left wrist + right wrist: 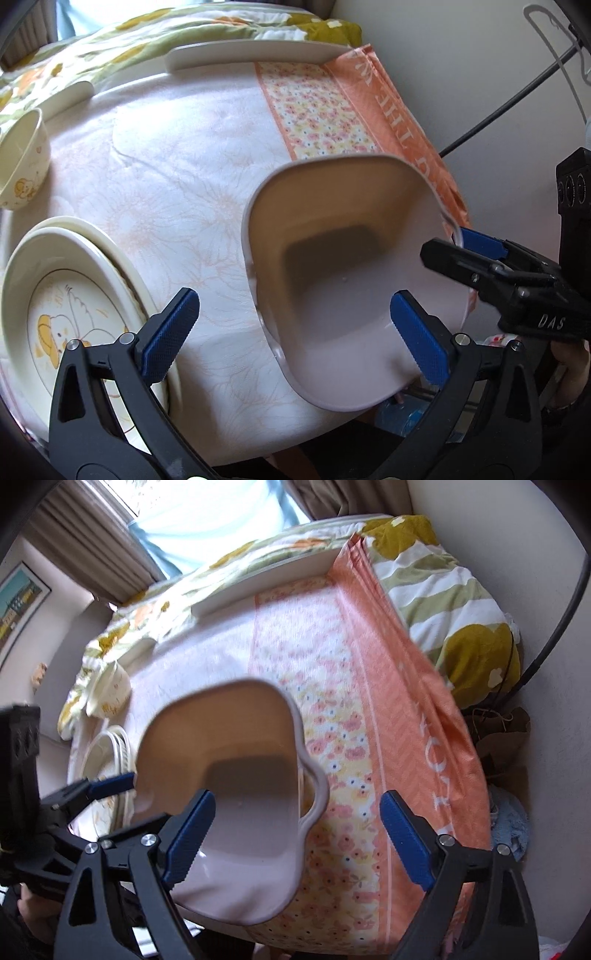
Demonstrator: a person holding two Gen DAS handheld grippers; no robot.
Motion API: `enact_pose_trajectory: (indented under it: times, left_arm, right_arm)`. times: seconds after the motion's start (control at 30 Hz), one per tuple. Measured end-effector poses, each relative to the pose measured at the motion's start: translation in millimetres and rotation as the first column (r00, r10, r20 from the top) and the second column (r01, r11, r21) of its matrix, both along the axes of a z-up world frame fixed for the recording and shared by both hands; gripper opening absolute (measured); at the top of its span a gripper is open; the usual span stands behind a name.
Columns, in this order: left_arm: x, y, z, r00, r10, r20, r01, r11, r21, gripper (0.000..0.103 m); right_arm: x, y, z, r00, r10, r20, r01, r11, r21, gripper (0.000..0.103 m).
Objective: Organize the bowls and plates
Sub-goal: 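Lower the pink dish onto the table and open both grippers, then move both grippers to the cream duck-print bowl and close them on its rim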
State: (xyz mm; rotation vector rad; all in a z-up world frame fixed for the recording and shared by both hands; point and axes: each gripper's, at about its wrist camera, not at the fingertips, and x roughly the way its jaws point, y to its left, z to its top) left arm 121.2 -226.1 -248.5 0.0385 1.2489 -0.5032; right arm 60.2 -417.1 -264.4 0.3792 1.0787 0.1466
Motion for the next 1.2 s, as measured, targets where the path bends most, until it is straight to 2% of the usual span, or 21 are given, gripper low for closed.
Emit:
enact_pose_trajectory:
  times: [0.03,0.17,0.33,0.5,0.67,0.77,0.83,0.97,1.03,1.13,1.2]
  left_arm:
    - [0.2,0.9,3.4,1.000,0.003,0.007,-0.003,1.000,-0.003,0.103]
    - [-0.6,9.1,25.9,0.999,0.024,0.047,-0.023,1.000,-0.021,0.103]
    - [0.5,47.0,70.8,0.986,0.117,0.119,-0.109,0.992,-0.066,0.103]
    - [3.7,119.9,111.9,0.945,0.271,0.186,-0.256,0.962,-0.099,0.103]
    - [26.2,211.2,128.8,0.889,0.421,0.178,-0.396,0.904,-0.162,0.103]
    - [42.8,253.7,123.6,0.862,0.483,0.155,-0.454,0.870,-0.192,0.103]
    - [56.5,280.6,116.7,0.846,0.515,0.135,-0.485,0.850,-0.203,0.103]
    - [84.9,314.1,89.6,0.856,0.513,0.065,-0.489,0.844,-0.221,0.103]
    - [106.1,323.9,64.9,0.863,0.505,0.002,-0.491,0.840,-0.230,0.103]
    - [130.4,336.0,30.7,0.858,0.506,-0.085,-0.509,0.820,-0.262,0.103]
    - [146.1,341.3,7.5,0.857,0.500,-0.126,-0.514,0.817,-0.259,0.102]
  right_arm:
    - [0.4,-1.5,2.9,1.000,-0.003,0.007,0.003,1.000,0.008,0.089]
    - [2.8,0.2,19.4,0.999,0.018,0.041,-0.019,1.000,0.025,0.102]
    - [12.0,26.7,56.0,0.984,0.122,0.127,-0.121,0.992,-0.018,0.102]
    - [44.6,75.6,98.2,0.950,0.250,0.185,-0.250,0.968,-0.022,0.102]
    - [89.0,145.5,127.4,0.911,0.365,0.194,-0.356,0.931,-0.078,0.103]
    - [117.3,191.9,132.0,0.888,0.431,0.160,-0.412,0.900,-0.139,0.103]
    - [134.4,217.0,130.5,0.878,0.459,0.135,-0.441,0.886,-0.146,0.103]
    - [172.7,256.2,112.2,0.887,0.454,0.086,-0.439,0.886,-0.149,0.103]
    - [191.4,271.5,94.9,0.890,0.454,0.041,-0.445,0.885,-0.136,0.103]
    - [211.1,294.0,68.4,0.891,0.453,-0.021,-0.451,0.882,-0.138,0.101]
    - [221.3,301.0,51.0,0.897,0.437,-0.063,-0.441,0.887,-0.134,0.097]
